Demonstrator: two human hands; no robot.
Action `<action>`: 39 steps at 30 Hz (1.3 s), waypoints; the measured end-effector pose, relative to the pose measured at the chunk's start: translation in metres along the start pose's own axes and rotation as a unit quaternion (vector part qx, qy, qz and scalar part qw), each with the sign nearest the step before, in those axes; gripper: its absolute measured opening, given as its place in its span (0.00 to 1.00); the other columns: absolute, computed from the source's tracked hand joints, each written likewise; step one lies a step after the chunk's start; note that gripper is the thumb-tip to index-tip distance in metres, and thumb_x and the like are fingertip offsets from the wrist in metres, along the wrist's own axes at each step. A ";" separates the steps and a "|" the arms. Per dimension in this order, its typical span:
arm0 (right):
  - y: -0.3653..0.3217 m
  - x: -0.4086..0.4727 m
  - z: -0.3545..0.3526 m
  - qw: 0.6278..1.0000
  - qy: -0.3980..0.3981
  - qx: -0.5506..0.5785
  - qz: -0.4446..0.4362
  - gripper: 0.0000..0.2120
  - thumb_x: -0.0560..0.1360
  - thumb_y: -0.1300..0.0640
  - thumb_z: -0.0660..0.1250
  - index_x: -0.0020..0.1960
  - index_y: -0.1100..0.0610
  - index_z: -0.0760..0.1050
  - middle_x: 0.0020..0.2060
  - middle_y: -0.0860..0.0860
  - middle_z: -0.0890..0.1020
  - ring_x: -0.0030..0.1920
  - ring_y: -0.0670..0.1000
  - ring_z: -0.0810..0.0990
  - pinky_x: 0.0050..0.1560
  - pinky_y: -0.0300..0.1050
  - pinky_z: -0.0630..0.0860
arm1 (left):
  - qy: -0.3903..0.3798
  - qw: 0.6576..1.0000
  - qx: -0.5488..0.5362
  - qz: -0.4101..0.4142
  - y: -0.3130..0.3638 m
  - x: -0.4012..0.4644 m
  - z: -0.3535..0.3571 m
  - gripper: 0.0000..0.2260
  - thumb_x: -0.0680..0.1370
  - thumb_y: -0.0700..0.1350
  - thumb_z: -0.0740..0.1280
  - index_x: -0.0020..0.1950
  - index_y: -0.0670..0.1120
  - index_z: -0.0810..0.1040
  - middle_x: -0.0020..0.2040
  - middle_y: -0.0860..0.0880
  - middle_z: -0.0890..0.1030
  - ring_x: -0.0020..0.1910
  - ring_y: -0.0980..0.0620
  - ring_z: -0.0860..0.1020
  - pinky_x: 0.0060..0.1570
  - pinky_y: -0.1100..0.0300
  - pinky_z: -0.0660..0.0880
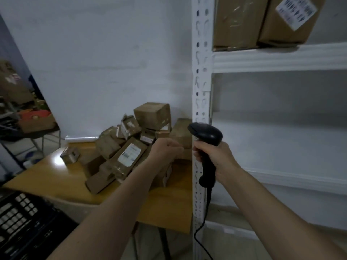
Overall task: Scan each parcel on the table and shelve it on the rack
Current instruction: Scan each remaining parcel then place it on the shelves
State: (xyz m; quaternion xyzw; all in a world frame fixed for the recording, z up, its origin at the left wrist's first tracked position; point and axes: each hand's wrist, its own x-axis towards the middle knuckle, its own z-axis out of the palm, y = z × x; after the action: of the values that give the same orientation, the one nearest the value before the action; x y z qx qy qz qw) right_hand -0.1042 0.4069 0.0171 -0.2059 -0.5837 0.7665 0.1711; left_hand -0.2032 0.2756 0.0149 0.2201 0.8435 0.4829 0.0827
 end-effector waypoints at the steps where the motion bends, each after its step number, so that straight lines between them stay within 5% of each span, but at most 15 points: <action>1: 0.011 0.005 0.009 1.000 0.002 0.002 0.014 0.09 0.70 0.62 0.75 0.49 0.62 0.81 0.34 0.56 0.84 0.35 0.52 0.82 0.42 0.45 0.80 | -0.003 1.000 0.004 -0.018 -0.014 0.005 -0.006 0.04 0.75 0.44 0.72 0.41 0.49 0.82 0.36 0.50 0.81 0.38 0.52 0.80 0.40 0.60 0.78; 4: 0.040 0.022 0.035 0.999 0.010 0.006 0.048 0.07 0.69 0.61 0.76 0.46 0.59 0.81 0.33 0.53 0.85 0.33 0.49 0.83 0.39 0.41 0.81 | -0.013 0.997 0.024 -0.068 -0.052 0.023 -0.025 0.05 0.76 0.45 0.71 0.49 0.45 0.83 0.44 0.47 0.83 0.46 0.48 0.81 0.51 0.52 0.80; 11: 0.088 0.072 0.096 0.994 0.034 0.018 0.101 0.08 0.70 0.61 0.76 0.47 0.61 0.82 0.31 0.53 0.84 0.32 0.48 0.82 0.35 0.40 0.80 | -0.043 0.989 0.062 -0.131 -0.141 0.067 -0.070 0.04 0.76 0.45 0.70 0.42 0.50 0.79 0.45 0.46 0.81 0.48 0.47 0.81 0.52 0.50 0.80; 15: 0.107 0.099 0.136 0.991 0.050 0.008 0.125 0.08 0.70 0.60 0.76 0.47 0.61 0.82 0.32 0.53 0.84 0.33 0.49 0.82 0.34 0.41 0.78 | -0.055 0.984 0.067 -0.157 -0.189 0.097 -0.098 0.09 0.76 0.45 0.71 0.54 0.45 0.82 0.45 0.50 0.79 0.49 0.49 0.79 0.44 0.58 0.78; 19: 0.121 0.118 0.171 0.990 0.067 0.009 0.126 0.08 0.70 0.61 0.76 0.48 0.62 0.82 0.33 0.54 0.84 0.34 0.51 0.82 0.34 0.41 0.79 | -0.050 0.979 0.079 -0.183 -0.230 0.127 -0.124 0.07 0.75 0.47 0.71 0.52 0.49 0.80 0.54 0.47 0.80 0.52 0.49 0.79 0.45 0.57 0.79; 23: 0.138 0.133 0.201 0.985 0.088 0.008 0.145 0.11 0.71 0.61 0.75 0.51 0.63 0.81 0.37 0.56 0.84 0.38 0.52 0.81 0.43 0.45 0.79 | -0.029 0.978 0.109 -0.174 -0.262 0.154 -0.145 0.20 0.75 0.47 0.71 0.65 0.47 0.76 0.62 0.46 0.76 0.52 0.50 0.77 0.40 0.60 0.76; 28: 0.156 0.144 0.226 0.981 0.088 0.000 0.170 0.12 0.70 0.61 0.75 0.52 0.64 0.81 0.40 0.57 0.84 0.39 0.53 0.81 0.45 0.46 0.79 | -0.005 0.969 0.128 -0.213 -0.293 0.177 -0.158 0.25 0.73 0.46 0.72 0.69 0.47 0.70 0.66 0.44 0.72 0.62 0.44 0.73 0.57 0.47 0.77; 39: 0.181 0.176 0.238 0.969 0.085 -0.019 0.231 0.11 0.70 0.58 0.76 0.49 0.59 0.79 0.52 0.59 0.84 0.51 0.55 0.82 0.52 0.47 0.80 | -0.035 0.933 0.077 -0.350 -0.325 0.201 -0.160 0.34 0.68 0.54 0.74 0.69 0.42 0.66 0.66 0.41 0.71 0.65 0.40 0.71 0.63 0.45 0.73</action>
State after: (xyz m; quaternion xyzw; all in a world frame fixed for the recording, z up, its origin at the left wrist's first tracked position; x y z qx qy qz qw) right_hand -0.3815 0.2519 -0.1223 -0.4025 -0.5179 0.7540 0.0343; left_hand -0.5330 0.0997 -0.1641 -0.0666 0.8982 0.3487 0.2591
